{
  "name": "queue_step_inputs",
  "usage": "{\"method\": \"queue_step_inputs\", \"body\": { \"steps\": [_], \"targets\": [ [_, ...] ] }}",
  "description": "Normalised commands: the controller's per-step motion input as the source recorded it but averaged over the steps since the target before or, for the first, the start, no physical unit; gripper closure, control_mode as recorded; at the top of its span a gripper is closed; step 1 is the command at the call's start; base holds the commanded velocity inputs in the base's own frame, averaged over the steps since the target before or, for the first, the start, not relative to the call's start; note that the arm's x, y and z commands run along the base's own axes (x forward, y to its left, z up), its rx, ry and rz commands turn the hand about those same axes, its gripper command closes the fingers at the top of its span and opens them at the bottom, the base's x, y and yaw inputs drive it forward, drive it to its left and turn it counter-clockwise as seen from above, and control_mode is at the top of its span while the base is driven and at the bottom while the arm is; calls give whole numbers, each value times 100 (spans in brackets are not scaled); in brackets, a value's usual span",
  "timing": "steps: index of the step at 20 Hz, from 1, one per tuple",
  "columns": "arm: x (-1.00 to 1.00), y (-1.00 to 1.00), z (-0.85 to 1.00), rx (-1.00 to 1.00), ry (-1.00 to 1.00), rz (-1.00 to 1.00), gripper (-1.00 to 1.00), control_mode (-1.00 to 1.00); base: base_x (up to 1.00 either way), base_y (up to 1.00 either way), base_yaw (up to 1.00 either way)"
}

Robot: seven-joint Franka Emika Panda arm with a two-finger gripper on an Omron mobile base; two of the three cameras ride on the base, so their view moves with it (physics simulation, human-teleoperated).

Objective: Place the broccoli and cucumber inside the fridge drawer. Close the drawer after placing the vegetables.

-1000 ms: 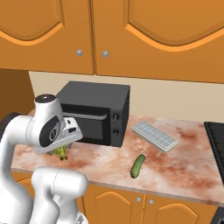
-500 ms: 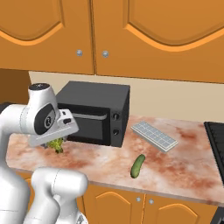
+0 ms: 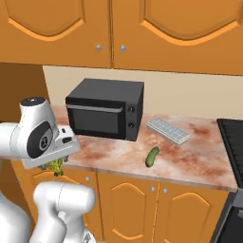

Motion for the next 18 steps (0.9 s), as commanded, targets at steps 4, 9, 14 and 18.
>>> {"method": "queue_step_inputs", "body": {
  "steps": [4, 9, 14, 18],
  "targets": [
    [0, 0, 0, 0, 0, 0, 100, 100, -100, 0, 6],
    [0, 0, 0, 0, 0, 0, 100, 100, -100, 0, 11],
    [0, 0, 0, 0, 0, 0, 100, 100, -79, 42, 29],
    [0, 0, 0, 0, 0, 0, 100, 100, -45, 85, 39]
  ]
}}
